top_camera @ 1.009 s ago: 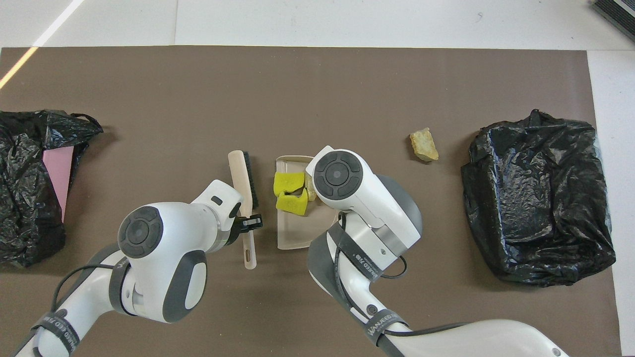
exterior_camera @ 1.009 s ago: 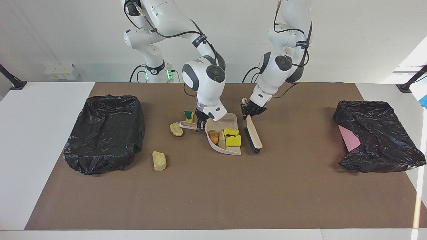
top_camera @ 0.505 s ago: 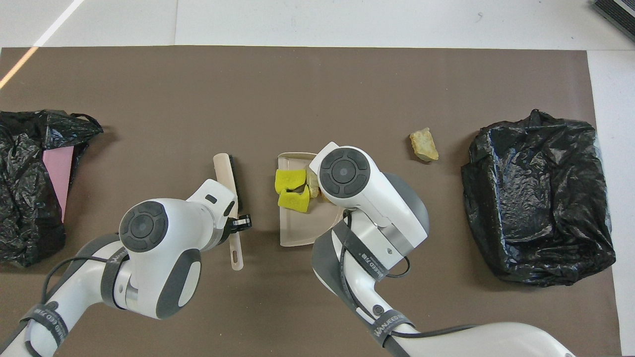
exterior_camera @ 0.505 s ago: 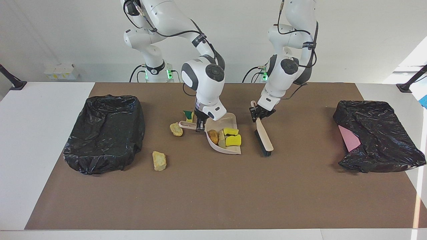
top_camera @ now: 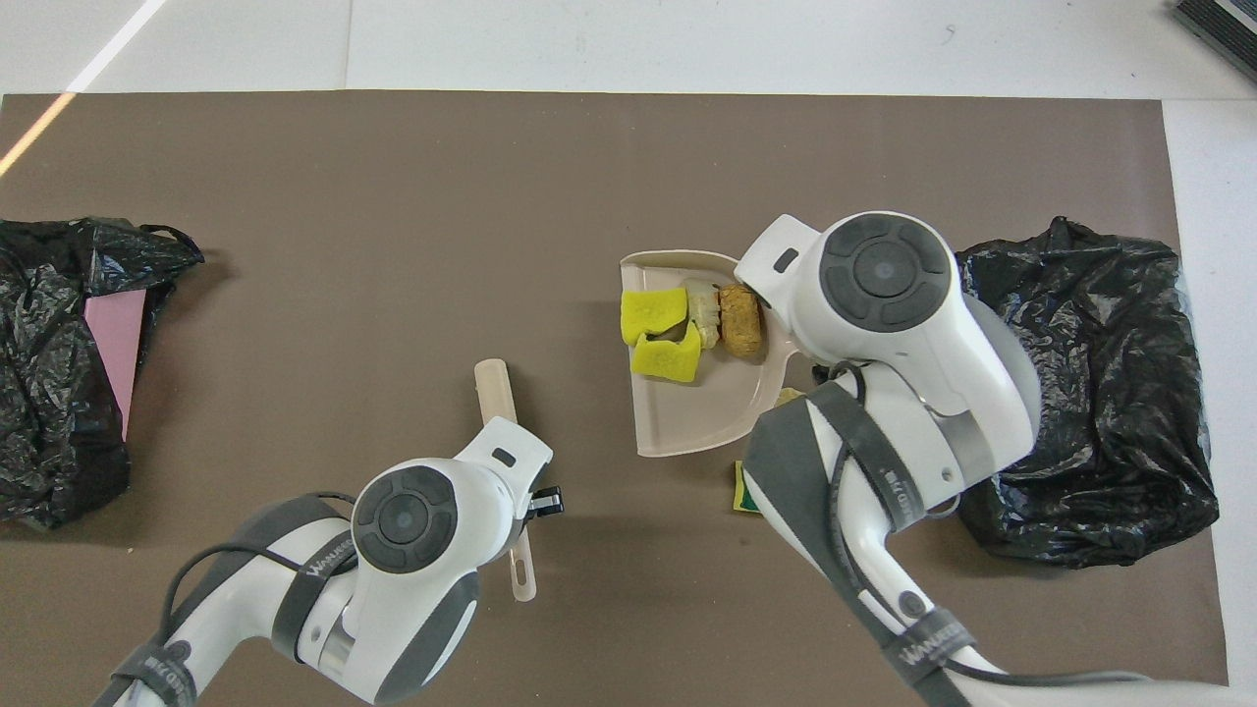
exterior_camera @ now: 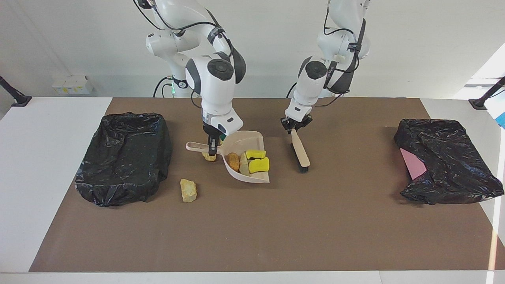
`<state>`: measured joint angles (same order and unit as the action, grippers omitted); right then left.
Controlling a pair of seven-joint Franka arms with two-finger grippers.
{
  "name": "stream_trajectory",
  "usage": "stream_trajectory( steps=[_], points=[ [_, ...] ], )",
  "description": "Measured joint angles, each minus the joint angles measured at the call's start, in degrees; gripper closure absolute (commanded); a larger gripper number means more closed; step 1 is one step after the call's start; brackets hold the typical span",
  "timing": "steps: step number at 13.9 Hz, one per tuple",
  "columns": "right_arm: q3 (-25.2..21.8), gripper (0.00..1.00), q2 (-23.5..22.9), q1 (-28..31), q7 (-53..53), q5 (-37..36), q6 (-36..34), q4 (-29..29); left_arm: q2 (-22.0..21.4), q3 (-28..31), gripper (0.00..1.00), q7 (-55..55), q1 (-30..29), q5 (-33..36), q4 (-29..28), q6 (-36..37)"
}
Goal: Sweep and dump trash in bin
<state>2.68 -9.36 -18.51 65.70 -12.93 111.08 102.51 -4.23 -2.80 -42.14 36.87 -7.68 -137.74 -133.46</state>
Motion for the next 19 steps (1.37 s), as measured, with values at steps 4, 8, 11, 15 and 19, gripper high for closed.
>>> stream_trajectory(
  steps=[4, 8, 11, 15, 19],
  points=[
    [-0.1, 1.0, 5.0, 9.0, 11.7, 1.4, -1.9, 1.2, -4.5, -0.6, 1.0, -7.7, 7.6, 0.1, -4.7, 0.2],
    [-0.2, 1.0, 8.4, 21.7, 25.8, 5.8, -1.9, 3.5, -8.1, -1.6, 1.0, -12.3, 11.2, 0.1, -10.3, -1.3],
    [-0.3, 1.0, 8.5, 31.0, 36.8, 7.1, -1.2, 3.9, -8.4, -1.5, 0.0, -12.4, 11.4, 0.2, -11.1, -2.7],
    [-0.4, 1.0, 10.3, 39.9, 42.2, 5.5, 1.7, 7.2, -8.4, -0.9, 0.0, -12.0, 9.8, 0.3, -10.5, -3.3],
    [-0.2, 1.0, 14.1, 42.5, 43.1, -2.4, 8.1, 14.0, -7.9, -0.5, 0.0, -5.8, 2.5, 2.2, -6.9, -3.3]
  ],
)
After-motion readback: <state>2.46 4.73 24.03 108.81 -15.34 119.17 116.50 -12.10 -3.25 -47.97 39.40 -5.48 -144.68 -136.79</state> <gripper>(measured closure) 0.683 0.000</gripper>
